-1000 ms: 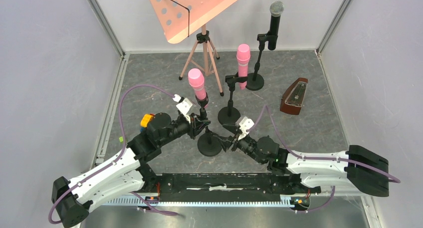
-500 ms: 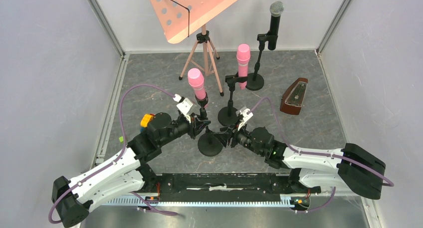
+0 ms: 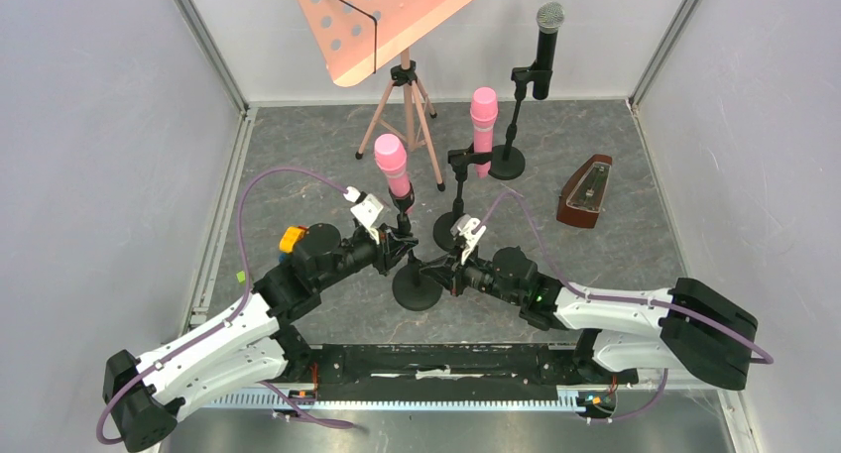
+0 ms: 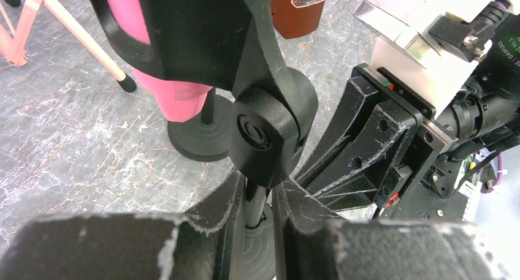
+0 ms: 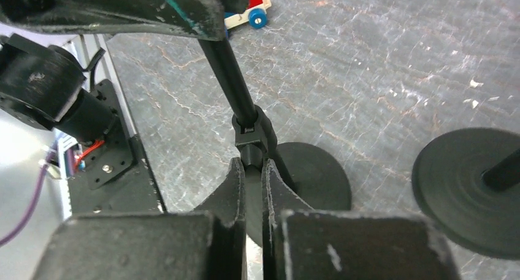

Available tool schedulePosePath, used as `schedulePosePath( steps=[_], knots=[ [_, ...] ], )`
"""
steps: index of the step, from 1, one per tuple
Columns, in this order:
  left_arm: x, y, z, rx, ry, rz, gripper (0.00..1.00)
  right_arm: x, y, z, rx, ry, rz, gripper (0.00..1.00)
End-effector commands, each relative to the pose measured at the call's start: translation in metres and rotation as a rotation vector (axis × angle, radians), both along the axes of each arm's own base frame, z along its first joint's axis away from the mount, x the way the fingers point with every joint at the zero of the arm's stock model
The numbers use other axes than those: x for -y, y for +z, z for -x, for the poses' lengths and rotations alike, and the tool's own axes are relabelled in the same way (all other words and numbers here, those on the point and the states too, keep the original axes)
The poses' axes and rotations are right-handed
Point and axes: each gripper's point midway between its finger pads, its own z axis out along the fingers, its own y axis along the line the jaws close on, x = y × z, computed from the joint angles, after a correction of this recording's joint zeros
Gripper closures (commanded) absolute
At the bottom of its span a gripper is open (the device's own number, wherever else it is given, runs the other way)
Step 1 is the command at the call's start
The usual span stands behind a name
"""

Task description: Remove the microphone from the stand

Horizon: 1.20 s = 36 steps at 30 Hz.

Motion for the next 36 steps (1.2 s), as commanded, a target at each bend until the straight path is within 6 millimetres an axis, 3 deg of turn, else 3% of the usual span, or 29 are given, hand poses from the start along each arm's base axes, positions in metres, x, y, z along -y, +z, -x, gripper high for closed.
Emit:
schedulePosePath(
  steps=[1, 7, 15, 24, 30, 36],
  knots=[
    [0.000, -0.007, 0.006, -0.022, -0.022, -0.036, 0.98, -0.004, 0.017, -0.015, 0.187, 0.008, 0.057, 1.00],
    [0.001, -0.006, 0.006, -0.025, -0.022, -0.030, 0.98, 0.006, 0.002, -0.034, 0.420, 0.007, 0.287, 1.00],
    [0.000, -0.002, 0.006, -0.020, -0.022, -0.021, 0.98, 0.005, -0.001, -0.015, 0.948, 0.177, 0.446, 1.00],
    [-0.001, 0.009, 0.008, -0.002, -0.023, -0.001, 0.98, 0.010, -0.001, -0.030, 1.309, 0.174, 0.691, 1.00],
    [-0.002, 0.023, 0.009, 0.016, -0.030, 0.013, 0.98, 0.022, 0.010, -0.039, 1.399, 0.034, 0.745, 1.00],
    [-0.003, 0.024, 0.010, 0.019, -0.026, 0.009, 0.98, 0.026, 0.014, -0.020, 1.343, -0.008, 0.580, 0.93]
  ],
)
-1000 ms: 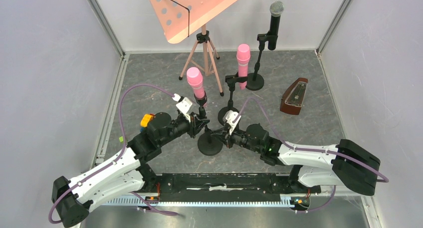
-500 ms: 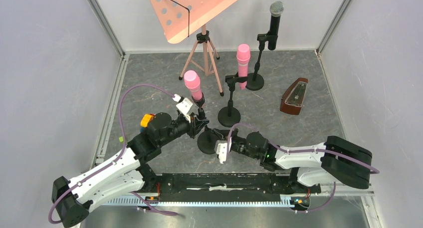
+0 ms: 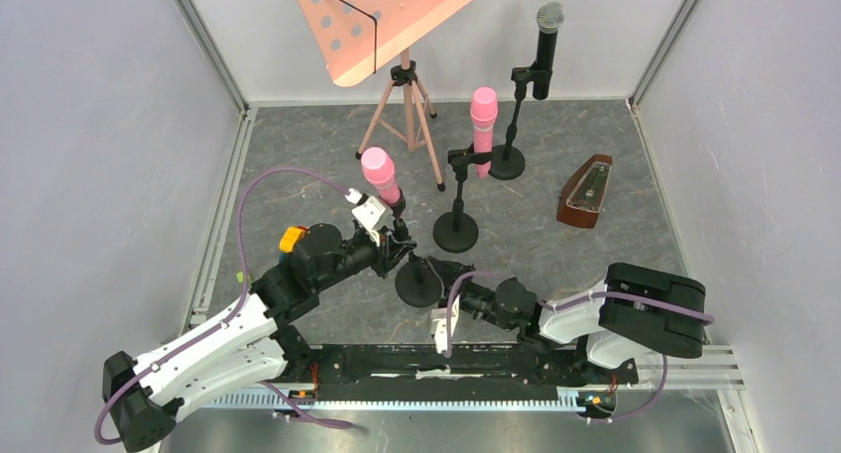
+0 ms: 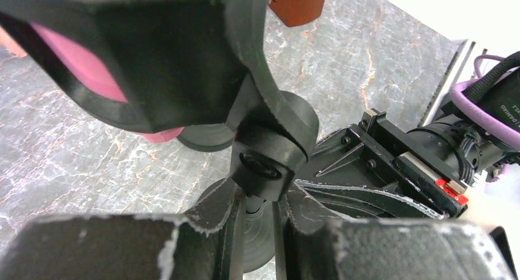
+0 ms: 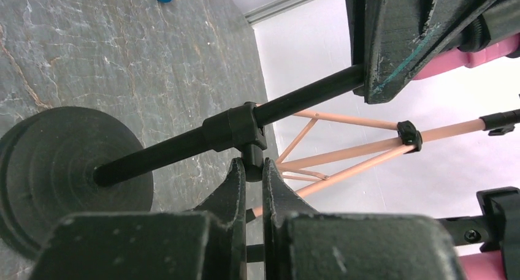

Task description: Remove the microphone from the stand

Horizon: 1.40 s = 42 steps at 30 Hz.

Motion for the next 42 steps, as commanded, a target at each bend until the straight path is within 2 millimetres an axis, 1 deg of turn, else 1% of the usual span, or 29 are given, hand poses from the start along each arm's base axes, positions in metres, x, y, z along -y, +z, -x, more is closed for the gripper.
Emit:
schedulePosePath(
  steps=[1, 2, 3, 4, 5, 7, 11, 13, 14, 15, 16, 17, 19, 20, 21, 22, 23, 25, 27, 29, 30, 32, 36, 40, 41, 42],
  knots=[
    [0.003, 0.026, 0.009, 0.022, -0.043, 0.046, 0.98, 0.019, 0.011, -0.004, -0.013, -0.079, -0.109, 0.92],
    [0.004, 0.026, 0.009, 0.021, -0.046, 0.046, 0.98, 0.018, 0.016, -0.002, -0.039, -0.069, -0.151, 0.89],
    [0.004, 0.024, 0.009, 0.018, -0.046, 0.043, 0.98, 0.019, 0.019, 0.000, -0.080, -0.064, -0.200, 0.78],
    [0.004, 0.024, 0.009, 0.018, -0.047, 0.043, 0.98, 0.020, 0.025, 0.001, -0.119, -0.059, -0.257, 0.61],
    [0.004, 0.023, 0.009, 0.017, -0.048, 0.042, 0.98, 0.021, 0.029, 0.003, -0.168, -0.051, -0.308, 0.57],
    [0.004, 0.023, 0.011, 0.021, -0.054, 0.043, 0.98, 0.025, 0.033, 0.008, -0.258, -0.033, -0.389, 0.53],
    [0.002, 0.023, 0.011, 0.029, -0.049, 0.041, 0.98, 0.037, 0.030, 0.023, -0.478, 0.014, -0.525, 0.45],
    [0.001, 0.022, 0.010, 0.029, -0.044, 0.038, 0.98, 0.041, 0.027, 0.029, -0.620, 0.027, -0.600, 0.42],
    [0.001, 0.022, 0.010, 0.030, -0.046, 0.036, 0.98, 0.041, 0.021, 0.028, -0.713, -0.003, -0.626, 0.42],
    [0.001, 0.022, 0.010, 0.032, -0.047, 0.034, 0.98, 0.039, 0.018, 0.024, -0.821, -0.049, -0.675, 0.42],
    [0.002, 0.023, 0.010, 0.035, -0.048, 0.032, 0.98, 0.037, 0.011, 0.016, -0.908, -0.134, -0.686, 0.41],
    [0.002, 0.024, 0.010, 0.038, -0.049, 0.030, 0.98, 0.032, 0.004, 0.013, -1.005, -0.198, -0.696, 0.40],
    [0.002, 0.027, 0.009, 0.045, -0.050, 0.031, 0.98, 0.025, -0.009, 0.009, -1.074, -0.312, -0.600, 0.33],
    [0.003, 0.029, 0.008, 0.048, -0.050, 0.030, 0.98, 0.023, -0.008, 0.005, -1.090, -0.354, -0.590, 0.31],
    [0.003, 0.030, 0.008, 0.050, -0.050, 0.032, 0.98, 0.026, -0.012, 0.000, -1.112, -0.423, -0.604, 0.30],
    [0.004, 0.030, 0.008, 0.050, -0.052, 0.032, 0.98, 0.030, -0.015, -0.004, -1.158, -0.477, -0.657, 0.28],
    [0.004, 0.030, 0.008, 0.049, -0.053, 0.030, 0.98, 0.031, -0.015, -0.005, -1.220, -0.490, -0.717, 0.28],
    [0.004, 0.031, 0.008, 0.049, -0.056, 0.032, 0.98, 0.025, -0.011, 0.003, -1.385, -0.404, -0.835, 0.28],
    [0.004, 0.032, 0.009, 0.047, -0.057, 0.035, 0.98, 0.023, 0.001, 0.013, -1.521, -0.288, -0.978, 0.29],
    [0.003, 0.033, 0.009, 0.048, -0.054, 0.039, 0.98, 0.027, 0.013, 0.018, -1.619, -0.195, -1.115, 0.29],
    [0.003, 0.033, 0.009, 0.048, -0.053, 0.041, 0.98, 0.029, 0.015, 0.020, -1.665, -0.166, -1.159, 0.29],
    [0.002, 0.033, 0.010, 0.045, -0.050, 0.042, 0.98, 0.032, 0.021, 0.022, -1.762, -0.102, -1.214, 0.30],
    [0.002, 0.032, 0.011, 0.044, -0.053, 0.042, 0.98, 0.033, 0.027, 0.025, -2.043, -0.021, -1.298, 0.34],
    [0.001, 0.031, 0.011, 0.042, -0.048, 0.043, 0.98, 0.034, 0.052, 0.033, -2.216, 0.148, -1.395, 0.36],
    [0.001, 0.030, 0.011, 0.040, -0.049, 0.043, 0.98, 0.033, 0.053, 0.032, -2.257, 0.157, -1.415, 0.36],
    [0.001, 0.029, 0.011, 0.037, -0.046, 0.043, 0.98, 0.029, 0.055, 0.037, -2.328, 0.176, -1.401, 0.37]
  ],
)
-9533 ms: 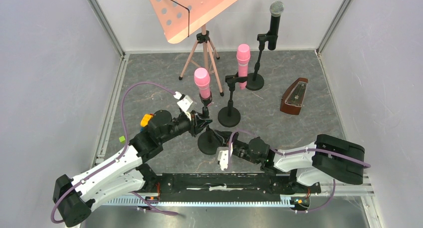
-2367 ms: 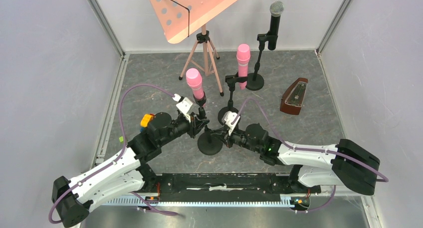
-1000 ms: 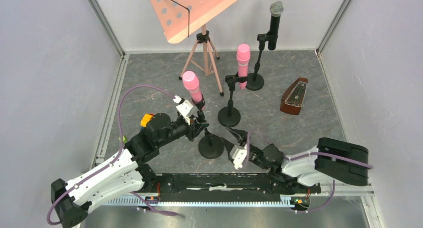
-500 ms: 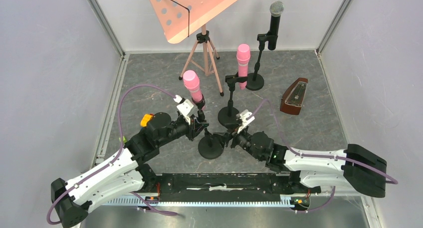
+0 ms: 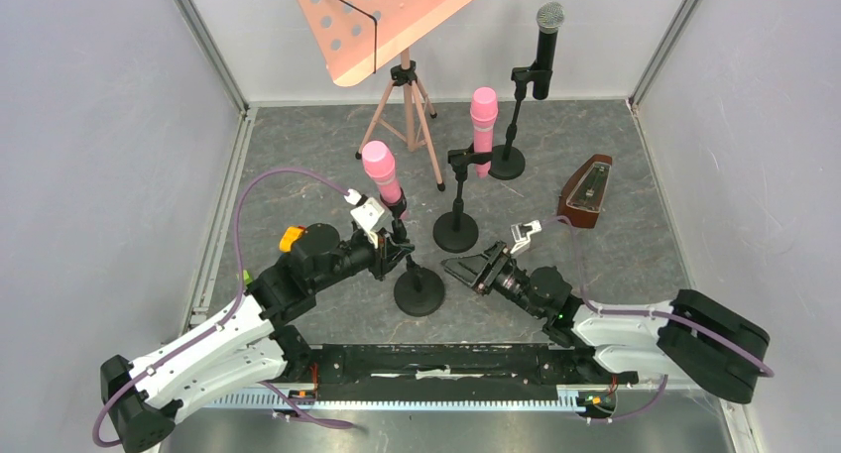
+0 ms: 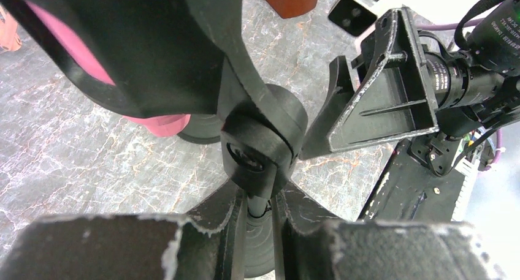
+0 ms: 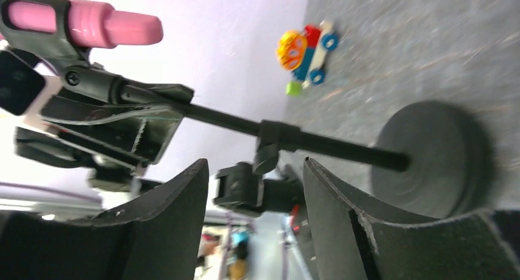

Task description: Remove the microphone from the stand

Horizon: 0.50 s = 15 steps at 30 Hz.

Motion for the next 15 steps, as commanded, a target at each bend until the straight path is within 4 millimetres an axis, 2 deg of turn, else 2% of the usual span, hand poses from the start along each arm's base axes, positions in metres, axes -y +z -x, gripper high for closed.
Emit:
schedulePosePath(
  steps=[1, 6, 8, 15],
  knots=[
    [0.002, 0.029, 0.002, 0.053, -0.013, 0.059, 0.98, -0.014, 0.044, 0.021, -0.221, 0.159, -0.323, 0.39],
    [0.001, 0.028, 0.001, 0.056, -0.011, 0.056, 0.98, -0.032, 0.056, 0.026, -0.288, 0.249, -0.386, 0.41],
    [0.001, 0.028, 0.001, 0.055, -0.009, 0.053, 0.98, -0.039, 0.043, 0.024, -0.360, 0.238, -0.349, 0.41],
    [0.001, 0.027, 0.001, 0.052, -0.009, 0.053, 0.98, -0.044, 0.005, 0.017, -0.519, 0.145, -0.265, 0.43]
  ],
)
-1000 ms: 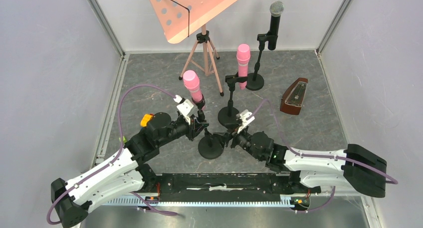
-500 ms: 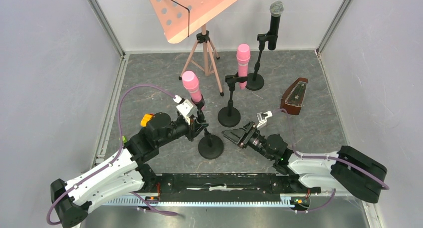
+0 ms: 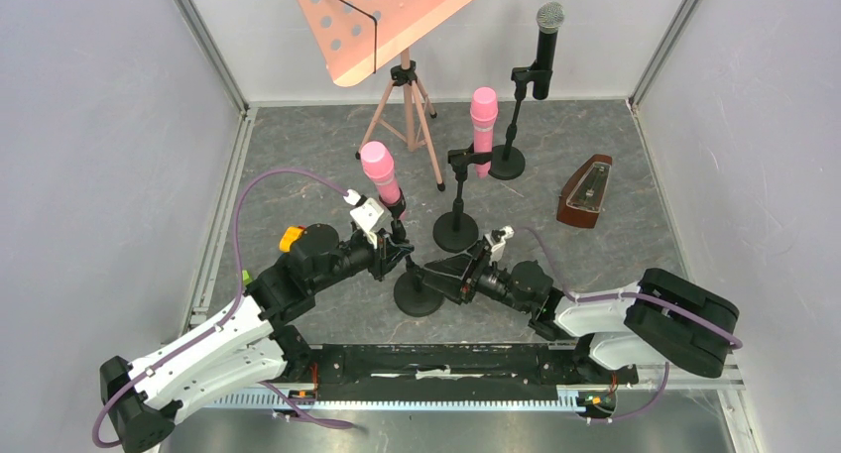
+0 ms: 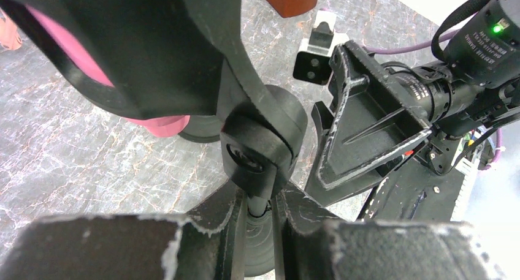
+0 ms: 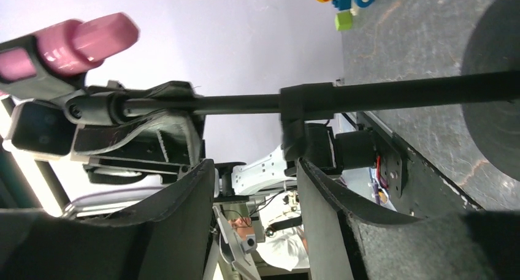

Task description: Remove the microphone from the stand

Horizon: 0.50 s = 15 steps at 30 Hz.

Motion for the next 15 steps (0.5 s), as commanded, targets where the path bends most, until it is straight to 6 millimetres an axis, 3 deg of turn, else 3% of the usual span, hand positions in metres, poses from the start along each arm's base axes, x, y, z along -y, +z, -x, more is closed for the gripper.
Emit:
schedulePosePath(
  steps=[1, 7, 15],
  knots=[
    [0.003, 0.027, 0.000, 0.054, -0.010, 0.054, 0.98, -0.005, -0.017, -0.002, -0.145, -0.021, 0.026, 0.43],
    [0.003, 0.029, 0.001, 0.055, -0.010, 0.059, 0.98, -0.008, -0.024, -0.007, -0.159, -0.068, 0.051, 0.47],
    [0.003, 0.026, 0.002, 0.045, -0.014, 0.059, 0.98, -0.014, -0.021, -0.019, -0.163, -0.109, 0.036, 0.62]
  ],
)
